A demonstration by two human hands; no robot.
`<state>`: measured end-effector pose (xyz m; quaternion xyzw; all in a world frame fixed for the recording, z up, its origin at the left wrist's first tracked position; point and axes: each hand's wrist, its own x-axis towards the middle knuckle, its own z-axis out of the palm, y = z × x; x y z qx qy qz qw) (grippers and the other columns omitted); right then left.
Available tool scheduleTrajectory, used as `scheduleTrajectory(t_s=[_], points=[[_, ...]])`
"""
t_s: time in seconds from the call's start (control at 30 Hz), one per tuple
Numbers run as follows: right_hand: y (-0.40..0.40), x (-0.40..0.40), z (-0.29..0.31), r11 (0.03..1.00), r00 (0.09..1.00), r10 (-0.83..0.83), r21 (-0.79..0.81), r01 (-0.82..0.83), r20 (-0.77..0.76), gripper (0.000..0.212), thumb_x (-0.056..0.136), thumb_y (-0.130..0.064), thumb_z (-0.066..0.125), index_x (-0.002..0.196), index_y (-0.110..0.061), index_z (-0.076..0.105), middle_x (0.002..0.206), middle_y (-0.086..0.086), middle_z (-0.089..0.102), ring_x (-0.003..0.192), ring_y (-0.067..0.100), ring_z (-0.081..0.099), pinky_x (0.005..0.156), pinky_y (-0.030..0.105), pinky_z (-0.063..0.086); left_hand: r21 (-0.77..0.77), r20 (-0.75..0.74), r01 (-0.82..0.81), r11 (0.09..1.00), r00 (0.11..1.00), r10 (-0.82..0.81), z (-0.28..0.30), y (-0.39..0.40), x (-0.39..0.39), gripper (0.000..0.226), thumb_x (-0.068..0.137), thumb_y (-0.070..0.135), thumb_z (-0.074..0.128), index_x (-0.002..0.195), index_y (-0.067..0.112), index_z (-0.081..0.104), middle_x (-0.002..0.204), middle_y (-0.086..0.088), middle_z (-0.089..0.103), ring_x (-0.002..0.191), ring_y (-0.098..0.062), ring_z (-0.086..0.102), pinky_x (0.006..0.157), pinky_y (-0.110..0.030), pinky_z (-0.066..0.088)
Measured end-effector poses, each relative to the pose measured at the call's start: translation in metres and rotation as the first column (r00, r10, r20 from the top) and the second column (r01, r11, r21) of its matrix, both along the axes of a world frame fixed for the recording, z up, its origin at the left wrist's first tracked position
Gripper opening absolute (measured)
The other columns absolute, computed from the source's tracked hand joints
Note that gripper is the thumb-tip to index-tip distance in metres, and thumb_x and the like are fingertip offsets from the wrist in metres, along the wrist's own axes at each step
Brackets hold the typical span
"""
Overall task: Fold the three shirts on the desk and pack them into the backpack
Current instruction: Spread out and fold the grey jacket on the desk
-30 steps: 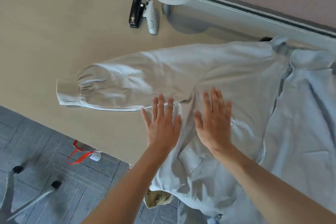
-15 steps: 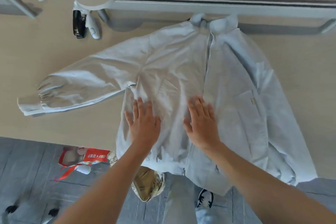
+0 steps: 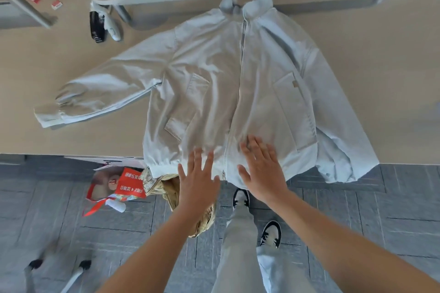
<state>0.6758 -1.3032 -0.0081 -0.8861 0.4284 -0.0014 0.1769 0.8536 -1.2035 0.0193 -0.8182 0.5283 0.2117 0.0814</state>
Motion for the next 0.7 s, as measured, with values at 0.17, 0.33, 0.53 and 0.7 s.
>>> scheduleTrajectory(t_s=[0.17, 0.33, 0.53, 0.7], points=[[-0.004, 0.012, -0.003, 0.994, 0.992, -0.110, 0.002, 0.110, -0.066, 0.082, 0.101, -0.059, 0.045, 0.166, -0.020, 0.017, 0.174, 0.013, 0.008, 0.162, 0.033, 0.001, 0.129, 0.059, 0.003, -0.032, -0.023, 0.013, 0.999, 1.000, -0.014, 0.001, -0.008, 0.025, 0.088, 0.100, 0.059, 0.045, 0.165, 0.032, -0.009, 0.171, -0.007, -0.021, 0.157, -0.035, -0.019, 0.122, -0.069, 0.006], [-0.013, 0.014, -0.027, 0.993, 0.983, -0.076, 0.074, 0.089, -0.167, 0.096, 0.096, -0.076, 0.032, 0.164, -0.030, -0.018, 0.168, 0.003, -0.036, 0.155, 0.028, -0.032, 0.125, 0.057, -0.015, 0.085, -0.101, -0.024, 0.996, 0.994, 0.033, -0.015, -0.017, 0.059, 0.104, 0.090, 0.067, 0.058, 0.163, 0.038, -0.009, 0.168, -0.011, -0.030, 0.156, -0.041, -0.019, 0.118, -0.076, 0.014], [-0.023, 0.014, -0.007, 0.972, 0.990, -0.117, 0.195, 0.131, -0.079, 0.084, 0.103, -0.066, 0.037, 0.167, -0.030, -0.003, 0.174, 0.000, -0.016, 0.160, 0.020, -0.018, 0.129, 0.054, -0.008, 0.022, -0.116, -0.076, 0.997, 0.990, 0.078, 0.004, -0.038, 0.049, 0.075, 0.096, 0.048, 0.053, 0.159, 0.024, 0.020, 0.170, -0.021, 0.003, 0.157, -0.044, 0.003, 0.117, -0.072, 0.024], [-0.035, -0.023, 0.027, 0.929, 0.927, -0.368, 0.072, 0.363, 0.074, 0.060, 0.108, -0.041, 0.043, 0.162, -0.018, 0.030, 0.172, 0.009, 0.021, 0.160, 0.025, 0.013, 0.131, 0.046, 0.010, -0.153, -0.057, 0.097, 0.984, 0.993, -0.107, 0.025, -0.079, 0.016, 0.073, 0.102, 0.049, 0.044, 0.162, 0.019, 0.018, 0.169, -0.019, 0.012, 0.157, -0.037, 0.011, 0.123, -0.059, 0.023]])
